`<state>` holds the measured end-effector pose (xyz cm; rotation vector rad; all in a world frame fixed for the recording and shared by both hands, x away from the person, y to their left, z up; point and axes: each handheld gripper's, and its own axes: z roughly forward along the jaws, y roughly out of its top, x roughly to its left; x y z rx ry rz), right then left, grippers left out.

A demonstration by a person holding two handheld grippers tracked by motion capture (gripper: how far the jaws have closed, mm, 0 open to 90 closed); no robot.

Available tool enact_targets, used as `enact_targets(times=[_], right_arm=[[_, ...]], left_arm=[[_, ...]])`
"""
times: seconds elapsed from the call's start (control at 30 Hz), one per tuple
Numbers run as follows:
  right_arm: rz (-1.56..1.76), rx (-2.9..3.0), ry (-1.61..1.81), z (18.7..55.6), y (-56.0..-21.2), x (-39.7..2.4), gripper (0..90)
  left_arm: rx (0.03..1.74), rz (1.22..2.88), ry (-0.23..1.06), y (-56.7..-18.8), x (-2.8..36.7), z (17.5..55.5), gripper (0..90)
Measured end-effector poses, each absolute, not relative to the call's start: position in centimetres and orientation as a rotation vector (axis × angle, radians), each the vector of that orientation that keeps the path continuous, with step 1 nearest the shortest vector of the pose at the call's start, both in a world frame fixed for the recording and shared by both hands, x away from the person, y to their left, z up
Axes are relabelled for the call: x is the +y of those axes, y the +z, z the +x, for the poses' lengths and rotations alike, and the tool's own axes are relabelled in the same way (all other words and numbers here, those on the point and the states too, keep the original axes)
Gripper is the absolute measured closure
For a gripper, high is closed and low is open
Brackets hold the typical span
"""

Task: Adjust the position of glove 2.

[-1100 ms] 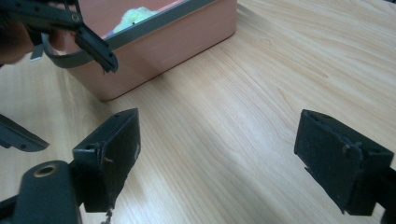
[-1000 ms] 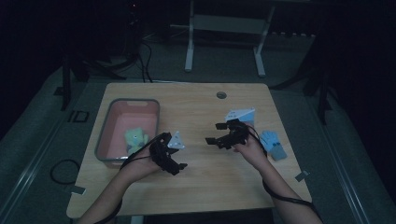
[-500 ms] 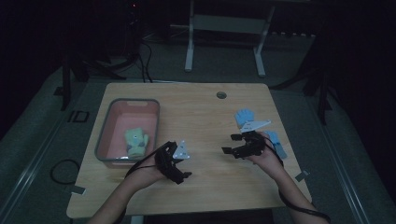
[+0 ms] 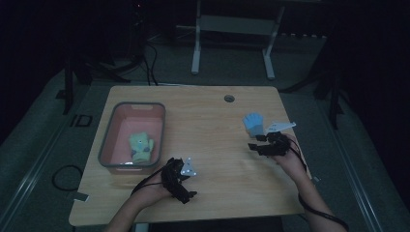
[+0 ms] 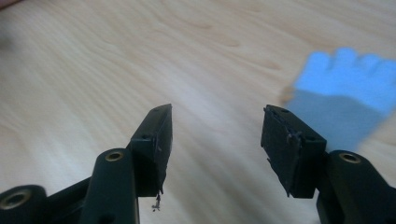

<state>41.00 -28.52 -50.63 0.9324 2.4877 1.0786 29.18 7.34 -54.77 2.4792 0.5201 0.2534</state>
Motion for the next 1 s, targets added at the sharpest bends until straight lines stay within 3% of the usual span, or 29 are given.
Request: enact_targets(times=[0.23,0.53,1.0], right_arm=[[0.973,2.414,1.067,42.9,-49.5,-30.5,45.3],[1.057,2.39,1.069,45.8,-49.6,-31.5,48.5],[1.118,2.417,0.951,50.8,-51.8,-29.6,52.6]], left_arm=[[0.476,2.491,0.224,-56.0,7.0,28.9,2.2],[0.499,2.334,0.255,-55.8,8.3,28.6,2.2],[0.49,2.281,0.223,-56.2,9.1,28.1,2.4]])
